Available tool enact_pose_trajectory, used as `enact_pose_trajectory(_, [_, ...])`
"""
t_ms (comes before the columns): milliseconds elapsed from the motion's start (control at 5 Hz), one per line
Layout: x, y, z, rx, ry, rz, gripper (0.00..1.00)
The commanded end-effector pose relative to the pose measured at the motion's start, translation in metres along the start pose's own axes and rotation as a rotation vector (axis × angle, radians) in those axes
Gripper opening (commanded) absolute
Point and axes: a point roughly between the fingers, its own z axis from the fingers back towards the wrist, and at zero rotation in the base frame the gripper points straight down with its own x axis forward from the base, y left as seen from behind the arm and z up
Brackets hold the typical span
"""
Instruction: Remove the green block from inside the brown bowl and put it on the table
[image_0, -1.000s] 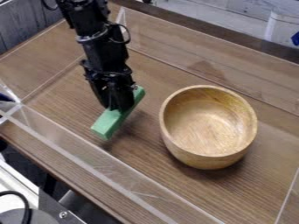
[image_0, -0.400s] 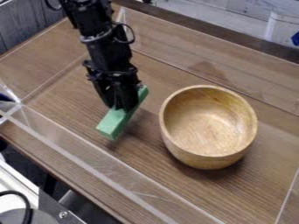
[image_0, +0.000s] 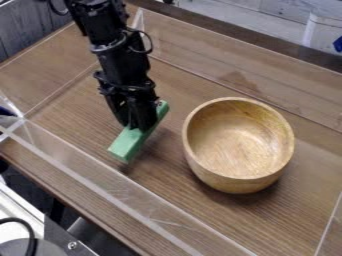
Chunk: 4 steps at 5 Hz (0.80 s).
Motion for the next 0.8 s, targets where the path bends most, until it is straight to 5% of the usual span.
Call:
enact_pose_trajectory(0, [0.0, 0.002, 0.011, 0.03, -0.021, -0.017, 0.0])
enact_pose_trajectory(200, [-0.004, 0.003, 0.009, 0.03, 0.001, -0.022, 0.0])
enact_pose_trajectory(600, [0.002, 0.015, -0.002, 0.014, -0.042, 0.0, 0.0])
